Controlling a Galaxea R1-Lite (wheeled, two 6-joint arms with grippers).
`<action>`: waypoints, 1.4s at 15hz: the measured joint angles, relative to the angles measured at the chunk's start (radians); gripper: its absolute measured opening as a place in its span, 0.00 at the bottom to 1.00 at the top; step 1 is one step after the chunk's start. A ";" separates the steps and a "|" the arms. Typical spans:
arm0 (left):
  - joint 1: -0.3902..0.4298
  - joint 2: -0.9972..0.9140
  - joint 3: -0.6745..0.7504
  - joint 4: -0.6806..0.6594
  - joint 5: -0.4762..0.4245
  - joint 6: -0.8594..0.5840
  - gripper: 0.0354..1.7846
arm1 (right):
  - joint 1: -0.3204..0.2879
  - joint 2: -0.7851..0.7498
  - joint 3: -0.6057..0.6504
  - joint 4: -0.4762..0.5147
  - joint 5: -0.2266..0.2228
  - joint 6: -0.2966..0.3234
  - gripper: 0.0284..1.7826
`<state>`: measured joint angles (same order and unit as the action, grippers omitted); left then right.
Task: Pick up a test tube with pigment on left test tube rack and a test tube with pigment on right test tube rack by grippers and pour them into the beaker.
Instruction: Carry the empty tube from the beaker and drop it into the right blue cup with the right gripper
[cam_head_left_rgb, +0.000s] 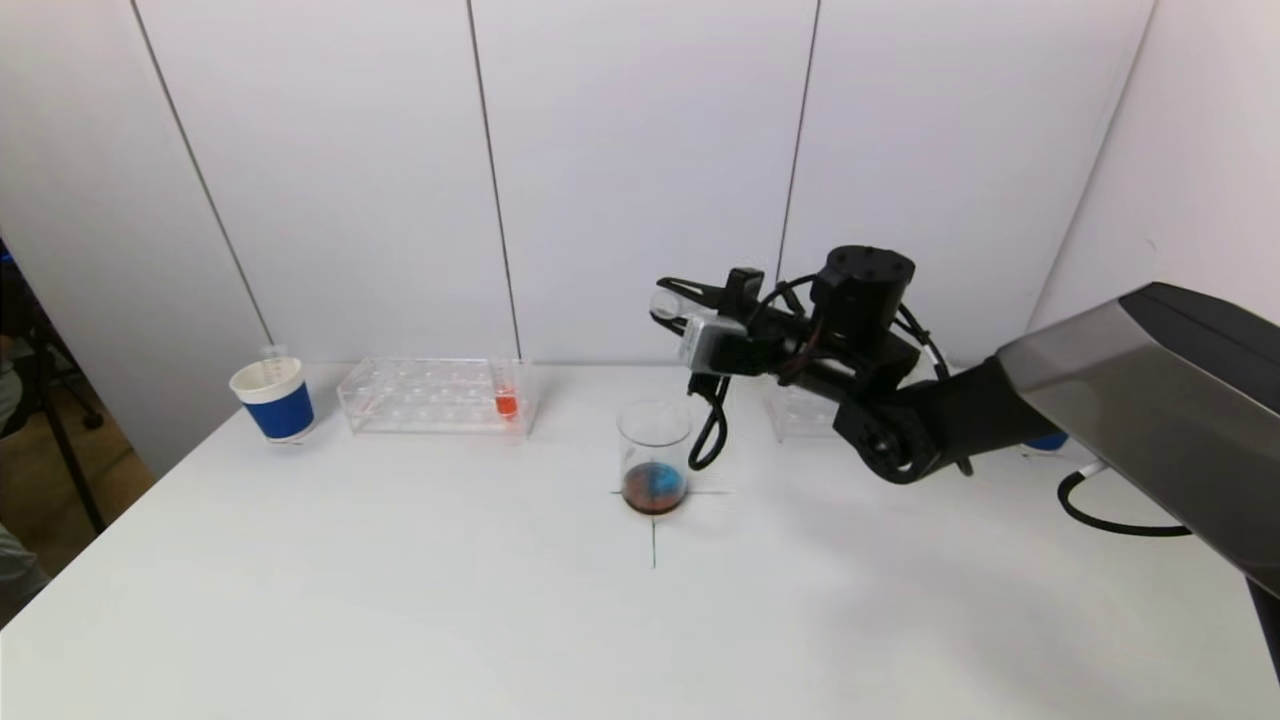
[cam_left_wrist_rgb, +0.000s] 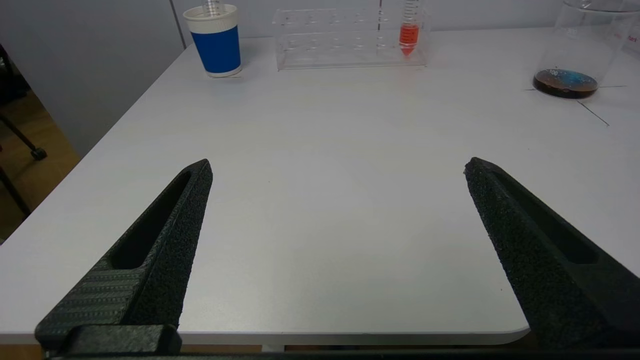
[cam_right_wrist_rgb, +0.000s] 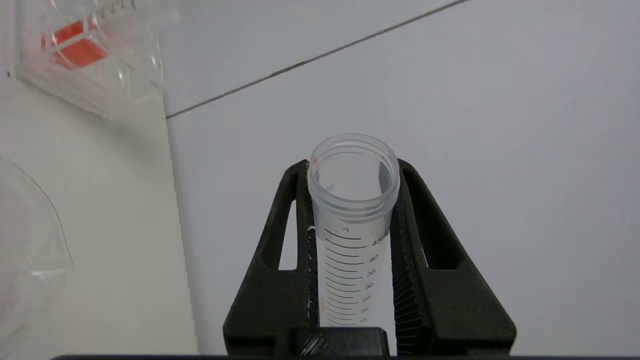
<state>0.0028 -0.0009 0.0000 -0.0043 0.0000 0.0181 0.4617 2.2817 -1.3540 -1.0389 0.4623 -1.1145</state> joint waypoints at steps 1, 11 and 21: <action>0.000 0.000 0.000 0.000 0.000 0.000 0.99 | 0.005 -0.004 0.000 -0.002 -0.019 0.069 0.25; 0.000 0.000 0.000 0.000 0.000 0.000 0.99 | 0.104 -0.153 -0.032 0.203 -0.446 0.744 0.25; 0.000 0.000 0.000 0.000 0.000 0.000 0.99 | -0.069 -0.393 -0.199 0.647 -0.584 0.957 0.25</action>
<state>0.0028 -0.0009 0.0000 -0.0038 0.0000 0.0181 0.3930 1.8883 -1.5528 -0.3915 -0.1221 -0.1577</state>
